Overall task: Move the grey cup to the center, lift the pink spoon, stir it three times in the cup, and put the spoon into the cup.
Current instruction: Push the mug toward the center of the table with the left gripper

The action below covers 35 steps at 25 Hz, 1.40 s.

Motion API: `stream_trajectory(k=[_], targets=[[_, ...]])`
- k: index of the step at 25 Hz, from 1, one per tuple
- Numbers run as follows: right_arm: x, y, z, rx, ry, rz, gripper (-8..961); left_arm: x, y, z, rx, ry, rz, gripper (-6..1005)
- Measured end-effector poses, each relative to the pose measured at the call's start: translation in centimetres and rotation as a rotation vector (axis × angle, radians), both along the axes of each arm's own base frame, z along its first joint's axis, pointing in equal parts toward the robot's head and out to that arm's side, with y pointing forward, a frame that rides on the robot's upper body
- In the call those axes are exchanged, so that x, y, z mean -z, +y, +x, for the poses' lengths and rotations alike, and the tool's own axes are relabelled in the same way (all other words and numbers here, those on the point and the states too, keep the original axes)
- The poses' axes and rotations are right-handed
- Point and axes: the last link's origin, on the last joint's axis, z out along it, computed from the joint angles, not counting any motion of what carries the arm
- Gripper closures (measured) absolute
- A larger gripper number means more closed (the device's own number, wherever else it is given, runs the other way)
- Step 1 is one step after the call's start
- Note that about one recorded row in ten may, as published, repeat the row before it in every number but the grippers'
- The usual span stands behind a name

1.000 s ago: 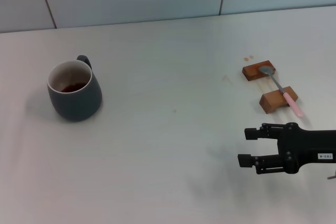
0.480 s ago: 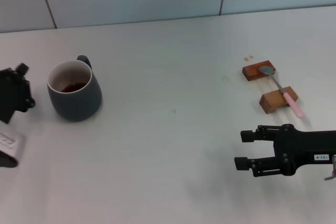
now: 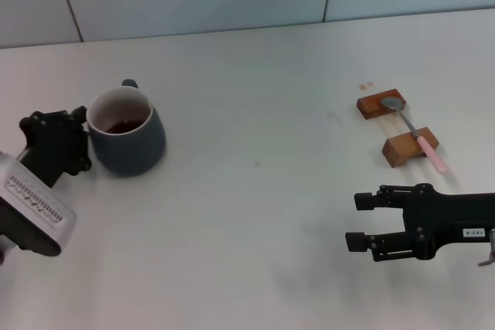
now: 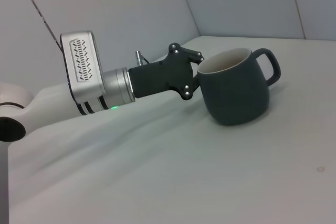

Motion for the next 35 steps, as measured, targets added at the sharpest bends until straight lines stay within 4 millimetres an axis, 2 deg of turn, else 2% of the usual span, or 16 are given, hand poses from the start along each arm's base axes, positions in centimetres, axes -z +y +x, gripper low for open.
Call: stream_trajectory(k=[5, 7, 9, 10, 11, 14, 18, 26, 29, 31, 32, 35], targets=[[0.0, 0.0, 0.0, 0.000, 0.001, -0.001, 176, 1.0, -0.3, 0.8, 0.047, 0.019, -0.058, 992], [0.1, 0.0, 0.0, 0.001, 0.002, -0.002, 178, 1.9, -0.4, 1.6, 0.081, 0.021, -0.097, 989], [0.1, 0.0, 0.0, 0.000, 0.003, -0.003, 180, 1.9, -0.4, 1.6, 0.081, 0.021, -0.097, 986], [0.1, 0.0, 0.0, 0.000, 0.003, -0.003, 181, 2.2, -0.5, 2.0, 0.091, 0.019, -0.108, 984], [0.1, 0.0, 0.0, 0.000, 0.003, -0.003, 182, 3.3, -0.7, 3.5, 0.129, -0.017, -0.139, 983], [0.1, 0.0, 0.0, 0.001, 0.004, -0.004, 185, 3.8, -0.9, 4.1, 0.146, -0.030, -0.159, 978], [0.3, -0.1, 0.0, 0.006, 0.009, -0.008, 189, 5.5, -1.9, 5.7, 0.194, -0.060, -0.230, 972], [0.5, -0.1, 0.1, 0.005, 0.014, -0.003, 196, 7.2, -3.6, 7.2, 0.267, -0.072, -0.328, 960], [0.6, -0.2, 0.2, 0.014, 0.024, 0.000, 199, 7.2, -4.2, 7.4, 0.277, -0.112, -0.328, 956], [0.5, -0.5, 0.6, 0.058, 0.070, 0.028, 201, 5.8, -5.6, 7.7, 0.273, -0.318, -0.300, 953], [0.5, -0.5, 0.6, 0.058, 0.070, 0.028, 202, 5.8, -5.6, 7.7, 0.273, -0.318, -0.300, 951], [-0.4, -1.0, 1.3, 0.147, 0.195, 0.126, 205, 4.0, -6.7, 7.1, 0.251, -0.531, -0.336, 947]])
